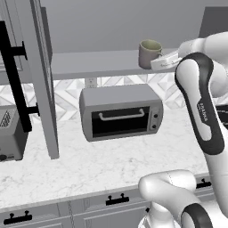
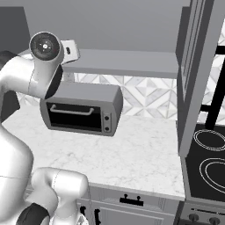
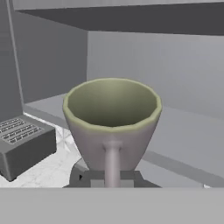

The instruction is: Gather all objects into one cabinet and sort the glasses and bowls to opposite sides.

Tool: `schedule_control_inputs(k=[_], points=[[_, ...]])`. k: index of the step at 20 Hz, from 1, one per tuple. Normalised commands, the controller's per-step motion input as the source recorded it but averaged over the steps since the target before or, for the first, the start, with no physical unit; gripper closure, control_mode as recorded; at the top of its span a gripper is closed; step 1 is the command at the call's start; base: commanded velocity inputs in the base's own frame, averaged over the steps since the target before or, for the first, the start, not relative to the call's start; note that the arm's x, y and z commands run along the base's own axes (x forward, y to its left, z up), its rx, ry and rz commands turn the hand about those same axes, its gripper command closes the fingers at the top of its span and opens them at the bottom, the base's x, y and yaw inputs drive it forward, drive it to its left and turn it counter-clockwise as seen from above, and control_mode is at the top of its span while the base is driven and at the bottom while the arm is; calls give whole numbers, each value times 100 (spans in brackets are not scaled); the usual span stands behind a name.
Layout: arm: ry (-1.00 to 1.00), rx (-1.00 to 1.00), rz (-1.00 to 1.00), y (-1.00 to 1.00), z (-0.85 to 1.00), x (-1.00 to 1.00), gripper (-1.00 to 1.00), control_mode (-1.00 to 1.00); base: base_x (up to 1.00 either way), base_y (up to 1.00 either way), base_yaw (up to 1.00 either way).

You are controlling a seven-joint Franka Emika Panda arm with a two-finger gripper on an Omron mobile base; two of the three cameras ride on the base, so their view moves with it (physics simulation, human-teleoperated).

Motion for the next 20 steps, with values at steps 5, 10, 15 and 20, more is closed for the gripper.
schedule_control_inputs(k=[5,10,15,20], points=[[0,0,5,-6,0,-54,100,-100,0,0,0],[0,0,0,0,0,0,100,-100,0,0,0],[0,0,0,0,0,0,100,-100,0,0,0],[0,0,0,0,0,0,100,-100,0,0,0]])
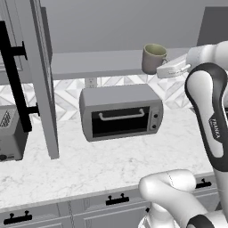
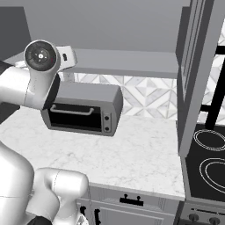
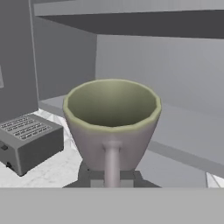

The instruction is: Gather all objects into one cabinet and sort the glasses and bowls to opposite sides.

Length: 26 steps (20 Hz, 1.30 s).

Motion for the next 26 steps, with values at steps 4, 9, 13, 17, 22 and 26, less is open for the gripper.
schedule_control_inputs(k=[4,9,13,17,22,26], points=[[0,0,0,0,0,-4,100,100,-48,2,7],[0,0,0,0,0,0,100,100,-98,17,17],[0,0,0,0,0,0,100,100,-91,70,66],[0,0,0,0,0,0,100,100,-54,65,97],[0,0,0,0,0,0,100,100,-45,53,100],[0,0,0,0,0,0,100,100,-46,54,98]])
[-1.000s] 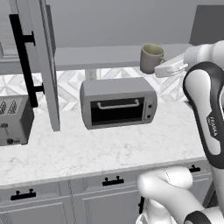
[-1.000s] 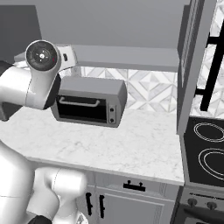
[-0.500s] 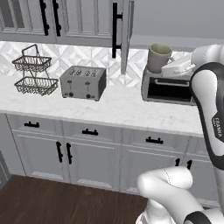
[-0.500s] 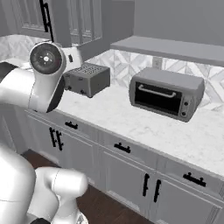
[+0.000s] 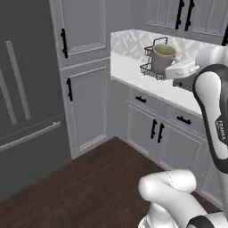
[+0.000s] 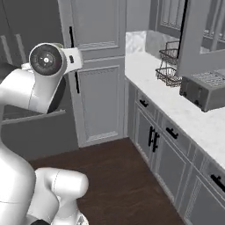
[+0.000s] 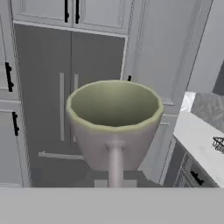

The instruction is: Gather all objects into one cabinet and sort the glasses and bowls to opposite sides.

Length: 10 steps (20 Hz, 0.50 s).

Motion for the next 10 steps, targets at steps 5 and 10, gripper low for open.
schedule_control_inputs(k=[5,10], points=[[0,0,0,0,0,0,100,100,-45,59,95],[0,0,0,0,0,0,100,100,-32,71,90]])
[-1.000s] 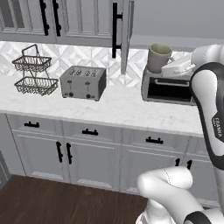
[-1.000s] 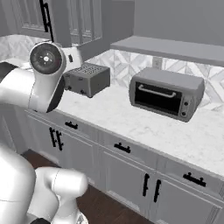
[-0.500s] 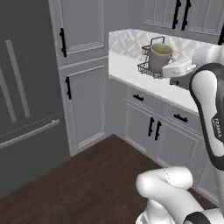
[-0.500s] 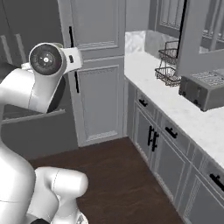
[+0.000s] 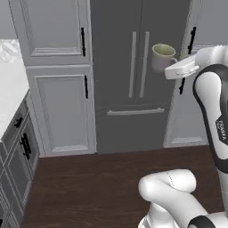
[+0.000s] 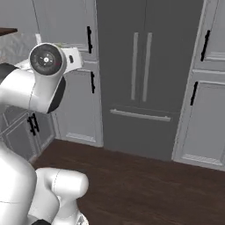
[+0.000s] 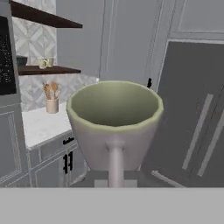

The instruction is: Gather all objects into one cabinet and sort the glasses and bowls to opposite sides.

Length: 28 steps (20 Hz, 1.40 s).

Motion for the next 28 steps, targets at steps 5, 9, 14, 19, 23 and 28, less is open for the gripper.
schedule_control_inputs(k=[5,9,14,19,23,28], points=[[0,0,0,0,0,0,100,100,-9,68,88],[0,0,0,0,0,0,100,100,25,32,72],[0,0,0,0,0,0,100,100,8,-2,4],[0,0,0,0,0,0,100,100,31,-17,25],[0,0,0,0,0,0,100,100,98,-51,43],[0,0,0,0,0,0,100,100,84,-67,44]])
